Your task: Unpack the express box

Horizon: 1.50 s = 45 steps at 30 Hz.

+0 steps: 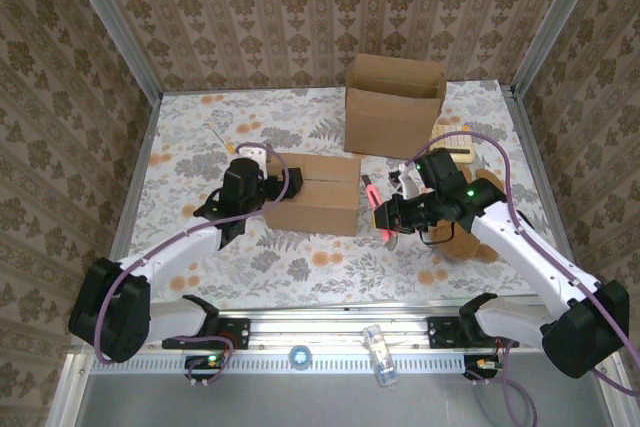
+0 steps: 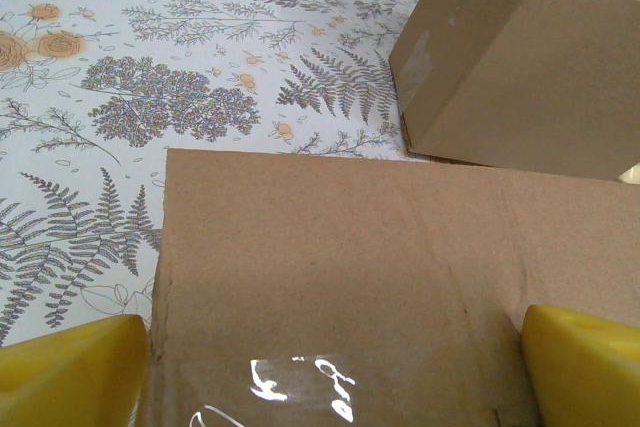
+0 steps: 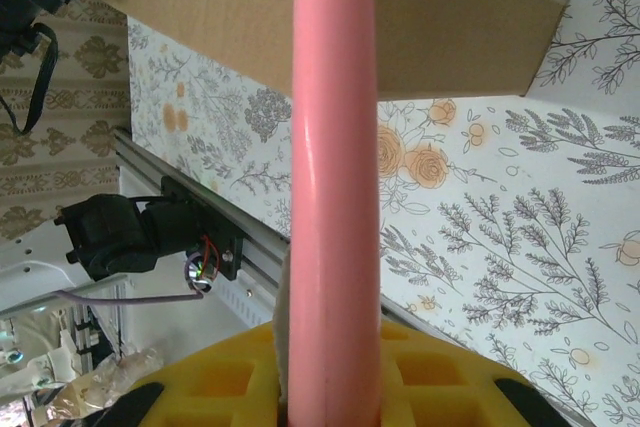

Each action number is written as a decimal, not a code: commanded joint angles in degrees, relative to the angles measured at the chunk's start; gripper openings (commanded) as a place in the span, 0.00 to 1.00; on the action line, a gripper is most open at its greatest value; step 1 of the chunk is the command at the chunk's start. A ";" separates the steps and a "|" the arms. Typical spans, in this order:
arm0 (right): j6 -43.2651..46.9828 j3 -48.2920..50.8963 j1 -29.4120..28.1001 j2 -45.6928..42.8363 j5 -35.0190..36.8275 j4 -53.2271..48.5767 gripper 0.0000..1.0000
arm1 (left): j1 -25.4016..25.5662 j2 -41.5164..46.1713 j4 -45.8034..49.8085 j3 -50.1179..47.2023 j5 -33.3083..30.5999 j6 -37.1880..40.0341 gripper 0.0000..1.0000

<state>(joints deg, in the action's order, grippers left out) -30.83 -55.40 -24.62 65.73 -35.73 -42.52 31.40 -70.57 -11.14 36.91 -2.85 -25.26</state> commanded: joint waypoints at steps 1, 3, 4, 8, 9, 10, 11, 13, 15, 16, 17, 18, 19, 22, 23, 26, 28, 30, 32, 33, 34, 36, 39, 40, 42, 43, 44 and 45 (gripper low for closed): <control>1.44 -2.17 0.73 0.86 -1.73 -0.77 0.00 | -0.54 -2.65 8.65 -1.49 -0.74 2.18 0.95; 1.60 -2.31 0.96 1.19 -1.88 -0.64 0.00 | -0.55 -2.56 8.68 -1.49 -0.75 2.25 0.95; 1.65 -2.35 1.04 1.37 -1.80 -0.58 0.00 | -0.55 -2.56 8.68 -1.49 -0.73 2.26 0.95; 1.74 -2.59 1.13 1.93 -2.06 -0.22 0.00 | -0.64 -2.56 8.80 -1.49 -0.71 2.28 0.95; 1.79 -2.52 1.09 2.10 -2.14 -0.16 0.00 | -0.64 -2.56 8.77 -1.49 -0.72 2.26 0.95; 1.83 -2.52 1.15 2.27 -2.31 0.02 0.00 | -0.64 -2.54 8.84 -1.40 -0.75 2.23 0.95; 1.80 -2.52 1.08 2.42 -2.33 0.11 0.00 | -0.64 -2.56 8.84 -1.40 -0.74 2.31 0.95; 1.82 -2.52 1.13 2.65 -2.39 0.33 0.00 | -0.64 -2.52 8.77 -1.40 -0.71 2.31 0.95; 1.83 -2.38 1.15 3.03 -2.33 0.46 0.00 | -0.64 -2.47 8.84 -1.43 -0.65 2.23 0.95; 1.65 -2.30 1.10 3.13 -2.33 0.64 0.00 | -0.64 -2.41 8.77 -1.33 -0.66 2.30 0.95; 1.73 -2.29 1.09 3.24 -2.33 0.77 0.00 | -0.68 -2.39 8.93 -1.32 -0.61 2.25 0.95; 1.67 -2.26 1.15 3.34 -2.33 0.92 0.00 | -0.72 -2.38 8.94 -1.31 -0.66 2.34 0.95; 1.71 -2.20 1.15 3.43 -2.33 1.04 0.00 | -0.72 -2.38 9.01 -1.33 -0.66 2.35 0.95; 1.65 -2.26 1.11 3.70 -2.33 1.24 0.00 | -0.72 -2.29 9.01 -1.40 -0.66 2.40 0.95; 1.64 -2.27 1.14 3.79 -2.33 1.29 0.00 | -0.72 -2.30 9.05 -1.40 -0.63 2.34 0.95; 1.61 -2.35 1.08 4.03 -2.24 1.25 0.00 | -0.72 -2.21 9.03 -1.43 -0.66 2.37 0.95; 1.64 -2.35 1.07 4.22 -2.24 1.30 0.00 | -0.72 -2.12 9.09 -1.40 -0.65 2.40 0.95; 1.74 -2.35 1.12 4.31 -2.16 1.39 0.00 | -0.72 -2.12 9.04 -1.50 -0.65 2.38 0.95; 1.82 -2.57 1.15 4.48 -2.16 1.28 0.00 | -0.72 -2.03 9.04 -1.49 -0.62 2.34 0.95; 1.82 -2.52 1.11 4.58 -2.16 1.26 0.00 | -0.72 -2.03 9.08 -1.49 -0.66 2.32 0.95; 1.87 -2.65 1.08 4.66 -2.16 1.39 0.00 | -0.72 -1.97 9.05 -1.59 -0.66 2.34 0.95; 1.89 -2.78 1.15 4.84 -2.16 1.47 0.00 | -0.72 -2.01 9.07 -1.60 -0.66 2.26 0.95; 1.89 -2.97 1.09 5.23 -2.20 1.58 0.00 | -0.73 -1.94 9.17 -1.58 -0.61 2.28 0.95; 1.90 -2.96 1.12 5.36 -2.16 1.72 0.00 | -0.75 -1.94 9.13 -1.57 -0.65 2.30 0.95; 1.98 -3.01 1.09 5.59 -2.24 1.68 0.00 | -0.79 -1.94 9.16 -1.60 -0.58 2.24 0.95; 2.00 -3.05 1.15 5.63 -2.34 1.74 0.00 | -0.77 -1.94 9.17 -1.54 -0.58 2.23 0.95; 1.94 -2.97 1.08 5.72 -2.35 1.73 0.00 | -0.79 -2.00 9.16 -1.49 -0.58 2.23 0.95; 2.00 -2.96 1.07 5.71 -2.33 1.77 0.00 | -0.76 -2.03 9.13 -1.49 -0.57 2.30 0.95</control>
<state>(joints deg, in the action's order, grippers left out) -29.91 -56.86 -23.77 70.74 -36.49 -41.85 31.35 -70.57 -10.76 37.04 -2.85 -25.26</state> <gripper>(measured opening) 0.172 0.952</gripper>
